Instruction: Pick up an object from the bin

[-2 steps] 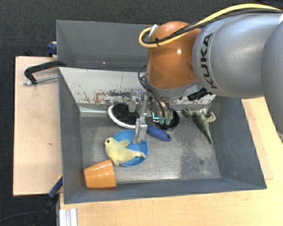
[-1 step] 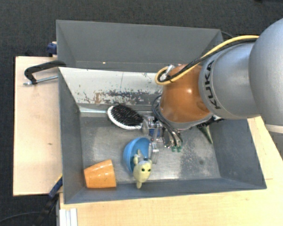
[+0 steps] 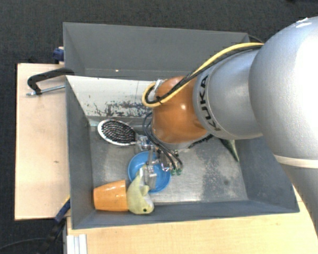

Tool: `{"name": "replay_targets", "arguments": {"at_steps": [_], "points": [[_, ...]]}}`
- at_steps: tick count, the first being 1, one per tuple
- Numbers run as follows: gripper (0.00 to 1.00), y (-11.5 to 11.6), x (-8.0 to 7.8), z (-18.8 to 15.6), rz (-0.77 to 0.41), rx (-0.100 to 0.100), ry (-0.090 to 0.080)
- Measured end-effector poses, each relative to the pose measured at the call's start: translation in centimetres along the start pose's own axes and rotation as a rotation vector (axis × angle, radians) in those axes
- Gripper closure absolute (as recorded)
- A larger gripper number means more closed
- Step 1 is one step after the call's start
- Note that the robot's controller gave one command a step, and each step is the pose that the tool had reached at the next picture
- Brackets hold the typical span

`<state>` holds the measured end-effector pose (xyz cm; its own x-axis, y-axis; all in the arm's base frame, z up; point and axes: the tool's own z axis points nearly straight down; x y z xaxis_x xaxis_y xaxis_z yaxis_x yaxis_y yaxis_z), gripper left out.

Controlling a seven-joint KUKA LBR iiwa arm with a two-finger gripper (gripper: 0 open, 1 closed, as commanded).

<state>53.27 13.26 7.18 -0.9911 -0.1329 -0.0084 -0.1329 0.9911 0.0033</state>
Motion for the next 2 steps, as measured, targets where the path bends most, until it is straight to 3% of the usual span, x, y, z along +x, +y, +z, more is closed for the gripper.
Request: {"name": "replay_targets", "arguments": {"at_steps": [1,2], "points": [[1.0,-0.3,0.0,0.1,0.005,0.001,0.002],[1.0,1.7,2.6,-21.6,-0.05,0.001,-0.007]]}}
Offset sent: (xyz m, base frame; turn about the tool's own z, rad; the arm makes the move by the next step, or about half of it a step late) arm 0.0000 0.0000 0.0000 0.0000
